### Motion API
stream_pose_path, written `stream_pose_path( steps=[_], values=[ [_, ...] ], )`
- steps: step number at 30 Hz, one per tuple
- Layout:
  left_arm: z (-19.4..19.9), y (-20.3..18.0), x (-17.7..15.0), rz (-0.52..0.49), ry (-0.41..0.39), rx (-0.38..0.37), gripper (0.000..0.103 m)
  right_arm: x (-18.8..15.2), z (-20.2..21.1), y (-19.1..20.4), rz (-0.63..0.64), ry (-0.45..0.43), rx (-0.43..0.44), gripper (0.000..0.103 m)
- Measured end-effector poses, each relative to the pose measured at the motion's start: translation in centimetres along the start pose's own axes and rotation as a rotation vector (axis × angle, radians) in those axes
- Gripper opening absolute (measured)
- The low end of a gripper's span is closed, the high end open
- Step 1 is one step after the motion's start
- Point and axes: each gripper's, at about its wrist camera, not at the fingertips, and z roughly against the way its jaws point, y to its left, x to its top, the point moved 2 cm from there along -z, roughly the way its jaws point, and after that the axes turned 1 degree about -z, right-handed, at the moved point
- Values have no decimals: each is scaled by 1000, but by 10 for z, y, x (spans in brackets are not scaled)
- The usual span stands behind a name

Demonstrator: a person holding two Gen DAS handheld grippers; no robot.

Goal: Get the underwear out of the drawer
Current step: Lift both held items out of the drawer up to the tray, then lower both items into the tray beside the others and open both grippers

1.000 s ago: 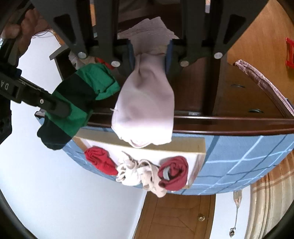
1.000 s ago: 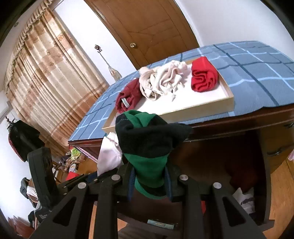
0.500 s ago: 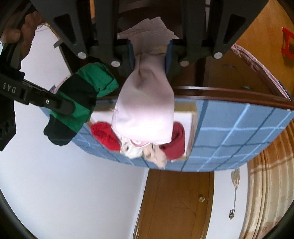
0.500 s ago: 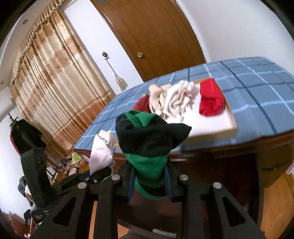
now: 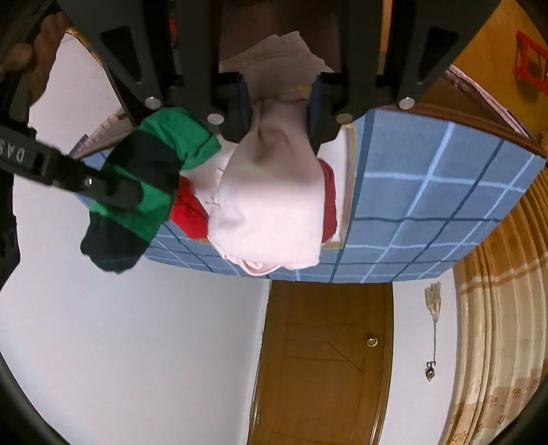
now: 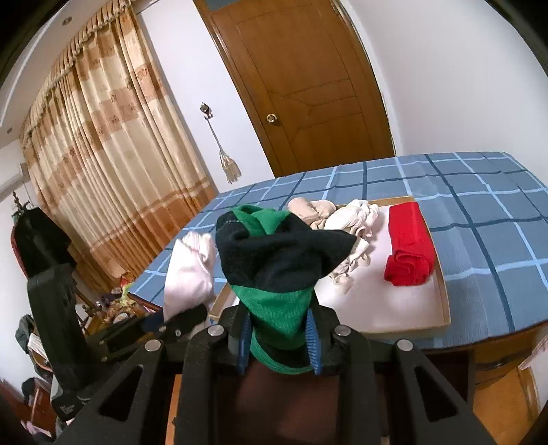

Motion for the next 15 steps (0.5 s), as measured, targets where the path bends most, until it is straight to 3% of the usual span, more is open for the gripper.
stream_pose_path(
  steps=[15],
  values=[
    [-49,8,14,-27,29,74,26,16,-45,-4,35,91,-38,29]
  ],
)
